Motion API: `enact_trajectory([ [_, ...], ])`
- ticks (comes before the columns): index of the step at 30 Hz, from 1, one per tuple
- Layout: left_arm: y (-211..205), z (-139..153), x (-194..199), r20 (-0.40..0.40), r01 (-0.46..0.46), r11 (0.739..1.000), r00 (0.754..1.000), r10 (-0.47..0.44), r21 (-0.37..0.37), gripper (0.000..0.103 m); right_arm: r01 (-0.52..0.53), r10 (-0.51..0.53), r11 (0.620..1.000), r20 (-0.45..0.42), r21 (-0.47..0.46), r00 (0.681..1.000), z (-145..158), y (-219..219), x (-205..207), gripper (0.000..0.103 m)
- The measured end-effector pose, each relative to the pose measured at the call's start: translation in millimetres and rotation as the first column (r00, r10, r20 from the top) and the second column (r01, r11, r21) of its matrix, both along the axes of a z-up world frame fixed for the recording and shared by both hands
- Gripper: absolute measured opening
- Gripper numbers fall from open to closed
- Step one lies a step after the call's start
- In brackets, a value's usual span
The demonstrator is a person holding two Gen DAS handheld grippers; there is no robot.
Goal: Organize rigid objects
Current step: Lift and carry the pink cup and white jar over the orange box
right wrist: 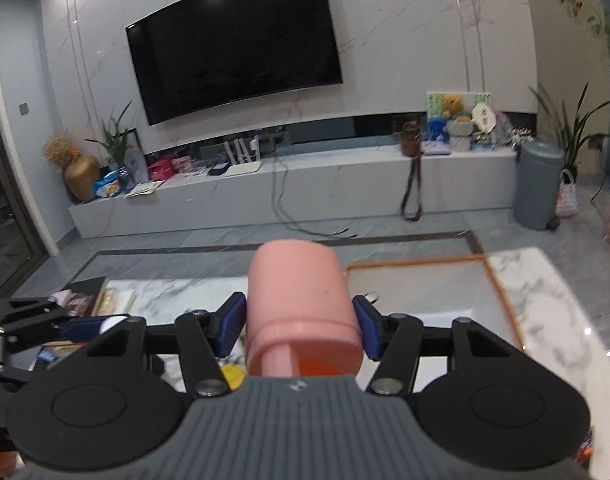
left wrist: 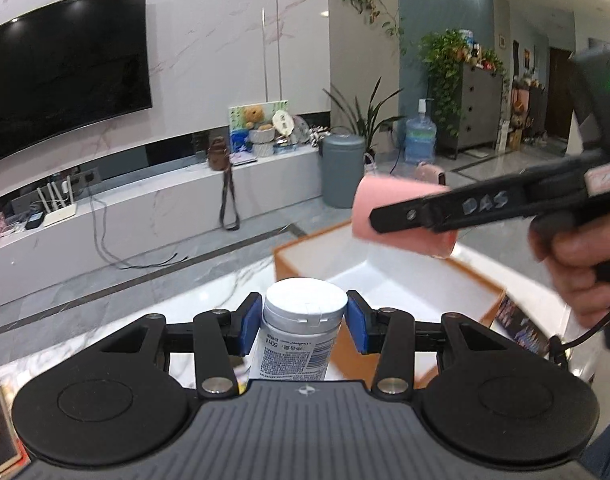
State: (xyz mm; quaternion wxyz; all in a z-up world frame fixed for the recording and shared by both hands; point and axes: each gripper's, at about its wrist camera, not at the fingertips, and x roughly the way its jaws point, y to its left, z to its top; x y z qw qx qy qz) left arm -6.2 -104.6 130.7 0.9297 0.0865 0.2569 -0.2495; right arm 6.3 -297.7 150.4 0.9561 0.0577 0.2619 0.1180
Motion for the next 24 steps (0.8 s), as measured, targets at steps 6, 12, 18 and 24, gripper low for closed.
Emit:
enact_trajectory([
  [6, -47, 9, 32, -0.051, 0.044, 0.998, 0.998, -0.046, -0.049, 0.051, 0.068, -0.067, 0.997, -0.028, 0.023, 0.997, -10, -41, 29, 0.058],
  [12, -93, -11, 68, -0.128, 0.072, 0.995, 0.988, -0.081, -0.074, 0.051, 0.149, -0.143, 0.989, -0.168, 0.025, 0.975, -52, -79, 55, 0.058],
  [18, -122, -34, 101, -0.255, 0.091, 0.993, 0.961, -0.107, -0.076, 0.051, 0.244, -0.228, 0.969, -0.270, 0.026, 0.935, -87, -120, 66, 0.058],
  [24, -135, -69, 132, -0.417, 0.077, 0.997, 0.906, -0.073, -0.006, 0.051, 0.237, -0.226, 0.971, -0.326, -0.006, 0.918, -111, -125, 71, 0.058],
])
